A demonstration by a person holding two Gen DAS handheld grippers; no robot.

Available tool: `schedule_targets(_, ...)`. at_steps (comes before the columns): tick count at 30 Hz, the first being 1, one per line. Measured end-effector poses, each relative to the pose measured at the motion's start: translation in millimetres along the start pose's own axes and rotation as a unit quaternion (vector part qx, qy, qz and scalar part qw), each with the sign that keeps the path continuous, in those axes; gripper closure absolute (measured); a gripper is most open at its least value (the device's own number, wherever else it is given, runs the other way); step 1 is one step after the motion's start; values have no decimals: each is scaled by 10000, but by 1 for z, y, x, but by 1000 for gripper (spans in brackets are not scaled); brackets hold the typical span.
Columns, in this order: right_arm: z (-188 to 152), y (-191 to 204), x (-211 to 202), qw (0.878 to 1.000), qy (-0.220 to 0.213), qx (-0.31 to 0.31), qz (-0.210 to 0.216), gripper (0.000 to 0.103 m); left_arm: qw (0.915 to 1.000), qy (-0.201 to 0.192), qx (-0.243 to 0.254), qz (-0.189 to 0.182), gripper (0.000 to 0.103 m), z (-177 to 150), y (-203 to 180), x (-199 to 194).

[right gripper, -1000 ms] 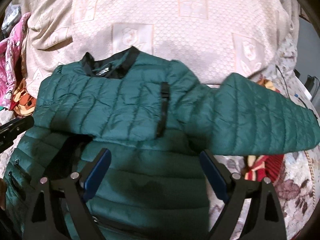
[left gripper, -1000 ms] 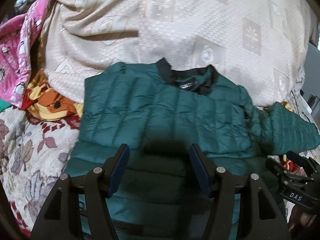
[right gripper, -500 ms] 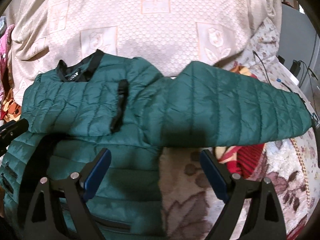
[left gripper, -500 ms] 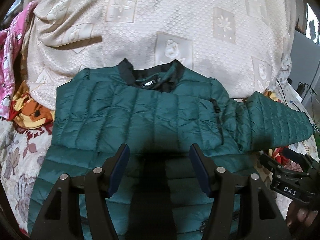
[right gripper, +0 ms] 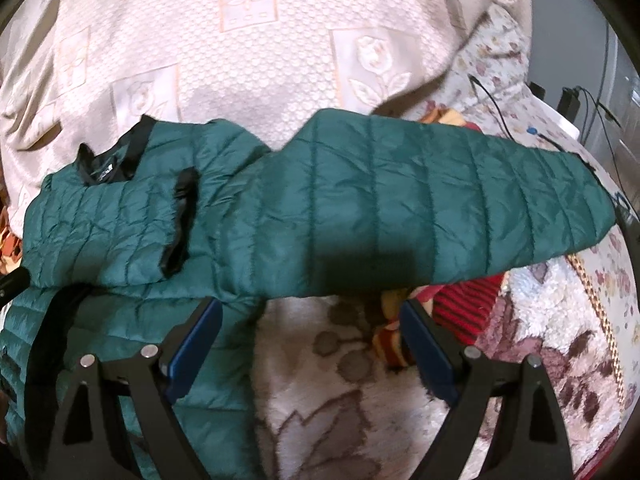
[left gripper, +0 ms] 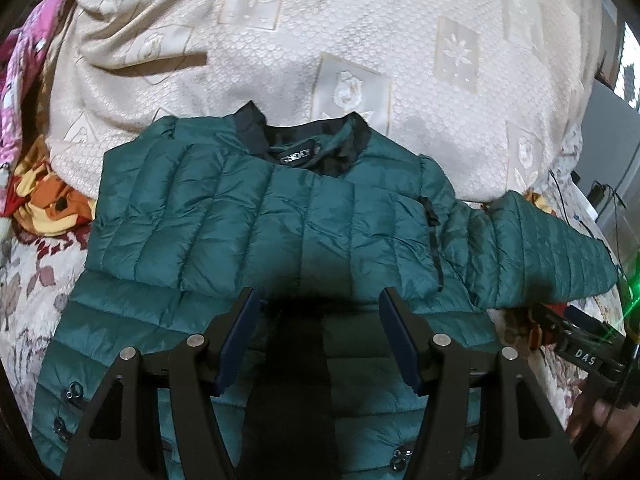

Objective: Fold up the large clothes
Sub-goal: 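Move the right gripper to the other sleeve cuff and grasp it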

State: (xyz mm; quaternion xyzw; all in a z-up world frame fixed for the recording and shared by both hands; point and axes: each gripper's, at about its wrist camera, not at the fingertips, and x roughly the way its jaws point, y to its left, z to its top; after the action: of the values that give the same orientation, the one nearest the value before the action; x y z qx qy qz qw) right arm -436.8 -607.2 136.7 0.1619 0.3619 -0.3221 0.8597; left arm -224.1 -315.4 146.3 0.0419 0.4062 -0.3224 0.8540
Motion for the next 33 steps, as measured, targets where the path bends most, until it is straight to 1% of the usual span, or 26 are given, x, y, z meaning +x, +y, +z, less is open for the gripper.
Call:
schedule_targets(5, 8, -21, 3, 9998, -50, 159, -140, 10, 9999, 25, -112, 29, 63, 0, 7, 3)
schedule_targets(8, 16, -35, 5, 9994, -64, 245, -227, 10, 9999, 41, -92, 24, 63, -1, 8, 4)
schedule_targets(14, 39, -68, 0, 9974, -246, 359, -567, 10, 9999, 17, -99, 14, 63, -1, 11, 4)
schedule_targets(17, 54, -93, -4, 9946, -348, 502, -843, 10, 9999, 31, -150, 13, 63, 0, 15, 5)
schedule_targets(23, 70, -150, -11, 9836, -497, 944, -1454, 10, 9996, 66, -256, 25, 63, 0, 25, 9)
schedule_targets(28, 72, -193, -10, 9733, -496, 1486, -1679, 10, 9993, 84, -350, 32, 63, 1, 33, 12)
schedule_targets(33, 72, -229, 3, 9600, -417, 2010, -1905, 10, 9993, 111, -355, 48, 63, 1, 37, 14)
